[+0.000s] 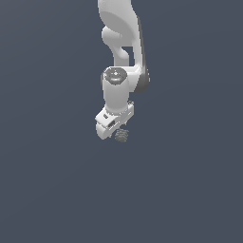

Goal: Pick up the object and move it to a goal position.

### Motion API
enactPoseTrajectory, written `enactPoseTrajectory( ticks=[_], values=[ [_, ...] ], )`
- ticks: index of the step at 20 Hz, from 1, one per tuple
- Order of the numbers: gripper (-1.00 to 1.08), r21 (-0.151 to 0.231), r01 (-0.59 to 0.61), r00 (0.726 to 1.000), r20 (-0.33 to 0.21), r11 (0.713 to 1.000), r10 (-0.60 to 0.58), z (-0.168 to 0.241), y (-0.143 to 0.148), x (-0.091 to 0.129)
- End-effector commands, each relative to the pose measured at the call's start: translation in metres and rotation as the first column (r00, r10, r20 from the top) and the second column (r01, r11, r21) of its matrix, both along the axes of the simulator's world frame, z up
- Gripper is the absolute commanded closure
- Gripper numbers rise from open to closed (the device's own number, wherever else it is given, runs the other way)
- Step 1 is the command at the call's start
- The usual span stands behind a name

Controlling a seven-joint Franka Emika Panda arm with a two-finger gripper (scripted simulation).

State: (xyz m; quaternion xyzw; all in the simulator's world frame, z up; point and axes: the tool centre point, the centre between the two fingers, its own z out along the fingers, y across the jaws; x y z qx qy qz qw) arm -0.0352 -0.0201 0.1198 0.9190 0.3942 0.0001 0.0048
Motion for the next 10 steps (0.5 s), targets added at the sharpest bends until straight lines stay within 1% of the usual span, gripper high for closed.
enactPoseTrajectory(
  ticks=[1,4,10],
  values=[
    [-0.92,0.001,-0.078,0.997,-0.001,0.997,0.078,-0.005,0.004,-0.003],
    [-0.92,0.002,-0.168,0.986,-0.003,0.986,0.168,-0.011,0.008,-0.007],
    [-0.92,0.005,-0.304,0.953,-0.004,0.953,0.304,-0.021,0.014,-0.013]
  ],
)
